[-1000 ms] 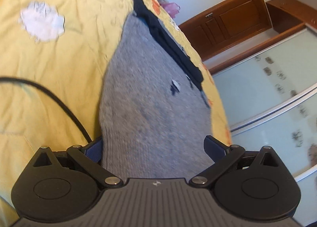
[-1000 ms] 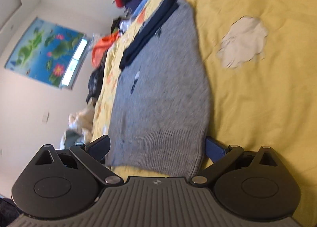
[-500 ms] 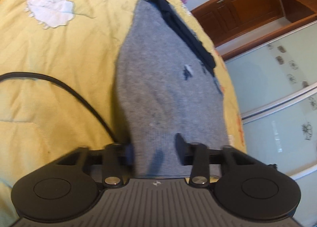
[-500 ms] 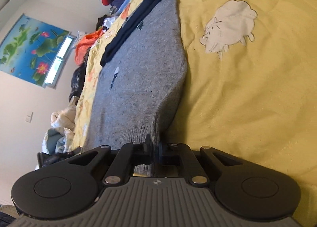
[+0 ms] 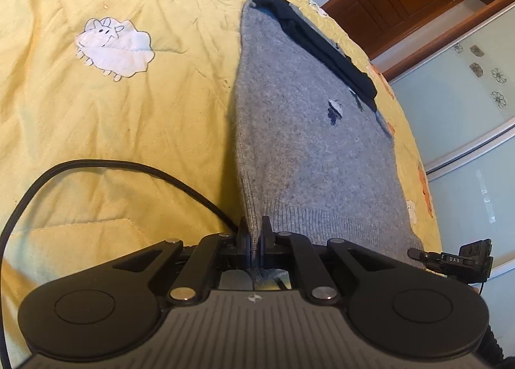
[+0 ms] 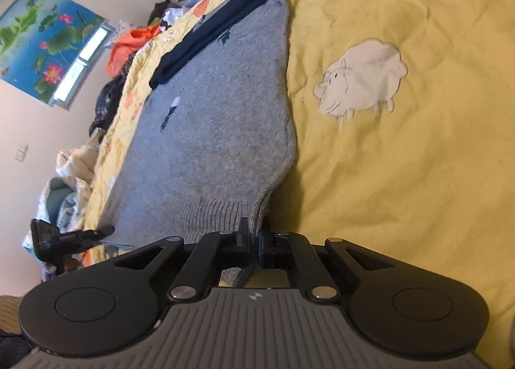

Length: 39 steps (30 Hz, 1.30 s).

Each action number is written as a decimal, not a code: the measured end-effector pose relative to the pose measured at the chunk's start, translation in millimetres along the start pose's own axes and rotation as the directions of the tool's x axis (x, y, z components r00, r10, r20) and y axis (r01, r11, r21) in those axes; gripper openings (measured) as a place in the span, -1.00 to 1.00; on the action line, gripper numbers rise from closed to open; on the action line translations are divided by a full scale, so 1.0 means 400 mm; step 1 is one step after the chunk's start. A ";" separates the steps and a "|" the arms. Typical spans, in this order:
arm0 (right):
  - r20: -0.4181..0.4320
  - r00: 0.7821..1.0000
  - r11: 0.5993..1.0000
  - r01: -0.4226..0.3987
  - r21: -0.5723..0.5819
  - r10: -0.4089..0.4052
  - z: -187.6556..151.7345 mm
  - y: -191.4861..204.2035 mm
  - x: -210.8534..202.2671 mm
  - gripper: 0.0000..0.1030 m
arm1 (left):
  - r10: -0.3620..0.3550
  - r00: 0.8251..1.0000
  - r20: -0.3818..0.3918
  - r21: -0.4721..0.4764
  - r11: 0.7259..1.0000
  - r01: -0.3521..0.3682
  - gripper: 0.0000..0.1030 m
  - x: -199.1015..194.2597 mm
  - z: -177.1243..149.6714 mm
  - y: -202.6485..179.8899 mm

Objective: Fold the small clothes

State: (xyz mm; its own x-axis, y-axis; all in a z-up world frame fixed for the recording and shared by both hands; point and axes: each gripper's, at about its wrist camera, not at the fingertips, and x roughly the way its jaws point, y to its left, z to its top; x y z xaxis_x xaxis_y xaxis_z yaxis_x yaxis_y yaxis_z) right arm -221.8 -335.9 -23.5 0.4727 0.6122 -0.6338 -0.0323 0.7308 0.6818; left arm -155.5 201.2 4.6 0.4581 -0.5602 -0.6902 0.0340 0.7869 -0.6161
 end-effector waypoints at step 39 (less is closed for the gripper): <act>0.372 0.861 0.711 0.500 -0.495 -0.347 0.013 0.295 0.310 0.99 | 0.299 0.846 0.441 0.514 0.689 -0.511 -0.73 0.244 -0.091 -0.334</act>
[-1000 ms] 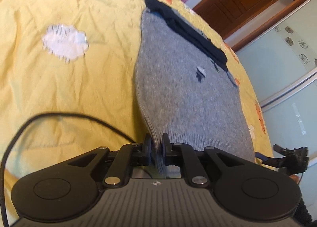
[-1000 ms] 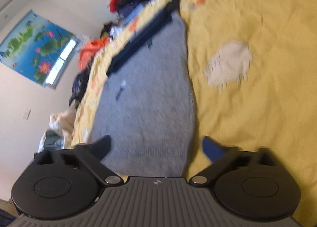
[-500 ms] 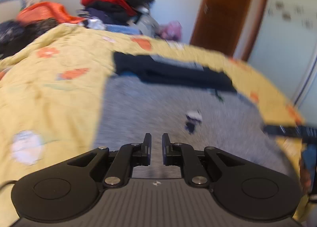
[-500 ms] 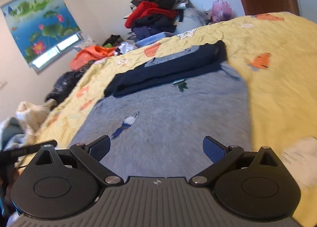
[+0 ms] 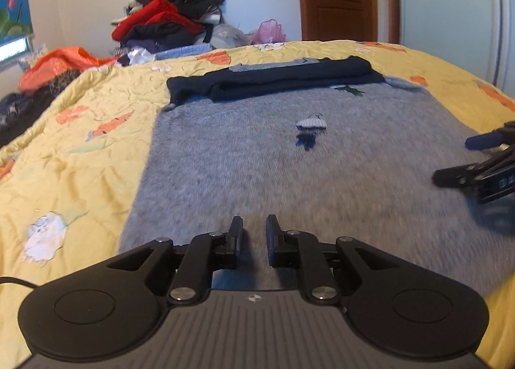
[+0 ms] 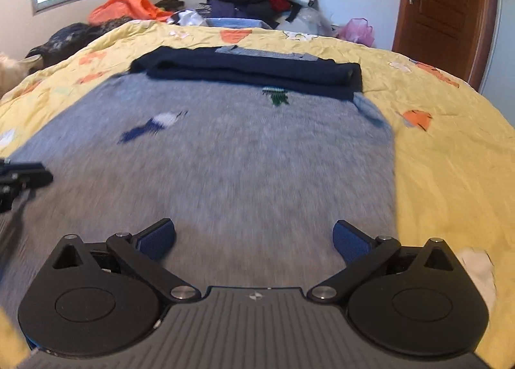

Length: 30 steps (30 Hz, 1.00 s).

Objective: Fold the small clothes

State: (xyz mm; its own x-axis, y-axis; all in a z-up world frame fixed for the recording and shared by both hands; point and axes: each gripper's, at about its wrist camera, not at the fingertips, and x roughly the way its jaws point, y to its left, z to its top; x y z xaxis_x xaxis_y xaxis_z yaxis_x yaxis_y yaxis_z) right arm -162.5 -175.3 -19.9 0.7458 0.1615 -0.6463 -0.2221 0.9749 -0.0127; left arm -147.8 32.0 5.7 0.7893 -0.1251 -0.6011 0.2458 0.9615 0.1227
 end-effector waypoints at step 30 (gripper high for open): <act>0.023 0.986 0.987 -0.163 -0.005 0.163 -0.095 0.029 -0.188 0.99 | -0.149 0.989 -0.001 -0.190 0.971 0.146 -0.68 -0.199 -0.111 0.152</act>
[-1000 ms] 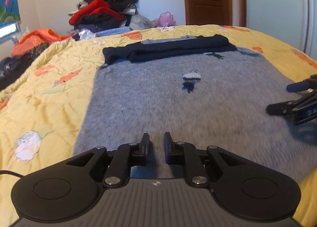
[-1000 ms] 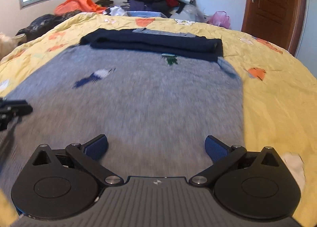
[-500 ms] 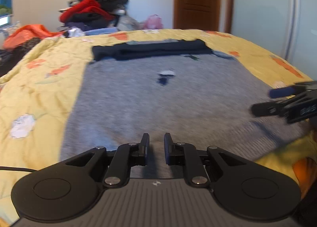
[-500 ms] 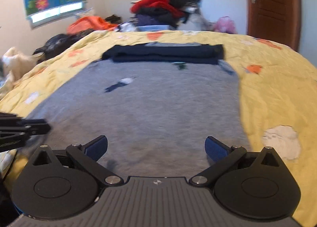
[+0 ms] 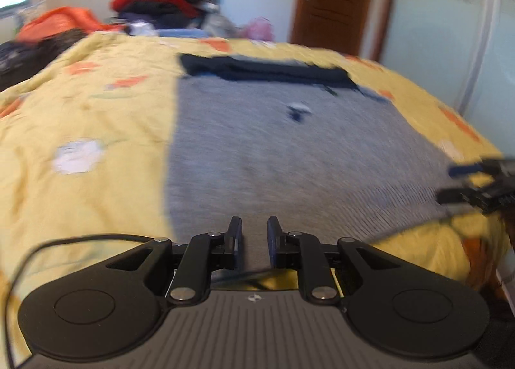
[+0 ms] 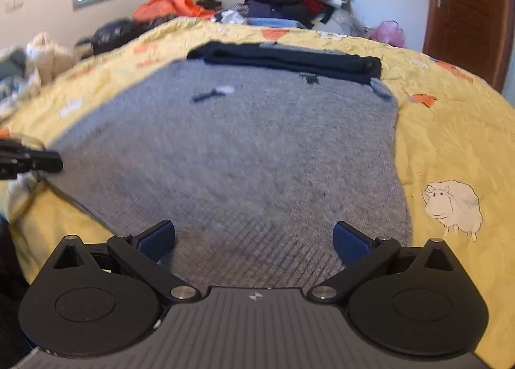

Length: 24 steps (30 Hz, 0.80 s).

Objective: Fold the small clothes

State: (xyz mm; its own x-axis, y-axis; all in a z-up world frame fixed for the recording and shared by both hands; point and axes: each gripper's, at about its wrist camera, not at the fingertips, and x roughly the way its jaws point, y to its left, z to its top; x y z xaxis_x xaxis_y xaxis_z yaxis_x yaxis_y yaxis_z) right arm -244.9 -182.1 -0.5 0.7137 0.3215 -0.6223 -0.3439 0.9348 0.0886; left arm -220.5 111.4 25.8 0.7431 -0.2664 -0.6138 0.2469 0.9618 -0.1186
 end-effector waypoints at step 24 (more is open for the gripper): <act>0.017 0.999 0.989 0.034 0.147 -0.037 0.016 -0.086 -0.047 0.99 | 0.062 0.997 0.040 -0.195 0.979 -0.053 0.04 -0.005 0.114 0.190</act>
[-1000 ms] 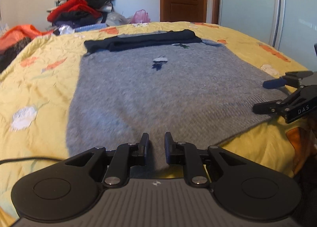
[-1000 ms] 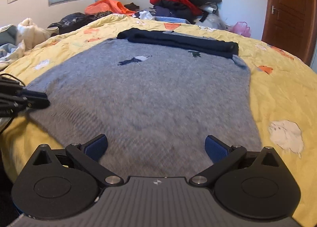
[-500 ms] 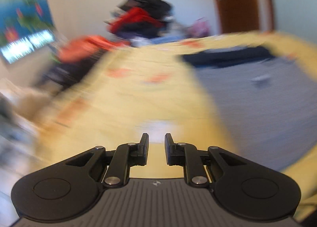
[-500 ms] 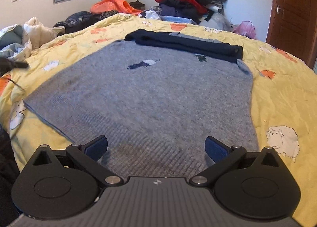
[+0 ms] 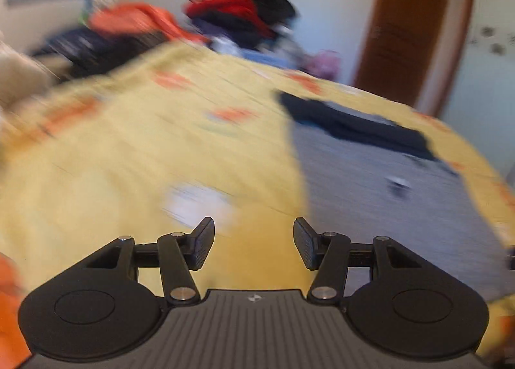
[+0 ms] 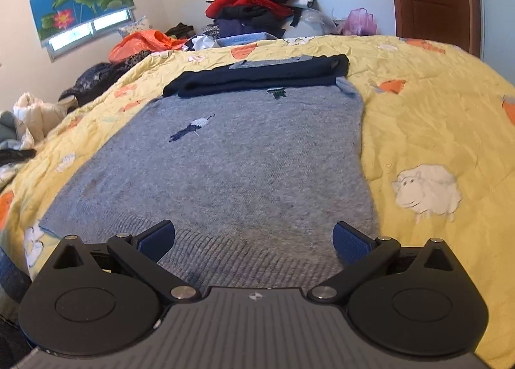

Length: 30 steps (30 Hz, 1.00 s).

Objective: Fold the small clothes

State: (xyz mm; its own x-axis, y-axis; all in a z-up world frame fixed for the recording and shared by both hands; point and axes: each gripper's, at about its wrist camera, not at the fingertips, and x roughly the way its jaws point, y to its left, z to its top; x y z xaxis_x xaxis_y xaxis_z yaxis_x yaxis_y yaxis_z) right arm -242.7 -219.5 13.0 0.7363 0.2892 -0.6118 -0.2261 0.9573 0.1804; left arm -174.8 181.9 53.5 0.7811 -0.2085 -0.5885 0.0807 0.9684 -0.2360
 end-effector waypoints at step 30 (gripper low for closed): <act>0.021 0.911 0.732 -0.345 0.587 0.413 -0.037 -0.236 0.023 0.98 | -0.500 0.853 -0.148 -0.424 0.812 0.402 0.44 0.096 -0.106 0.033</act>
State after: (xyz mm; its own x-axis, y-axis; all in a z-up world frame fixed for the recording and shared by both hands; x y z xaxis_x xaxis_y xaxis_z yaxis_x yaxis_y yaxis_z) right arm -224.2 -307.5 -21.0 0.5904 0.6584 -0.4668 -0.0449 0.6043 0.7955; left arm -169.9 180.9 -5.1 0.5341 -0.6827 -0.4987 0.1173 0.6440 -0.7560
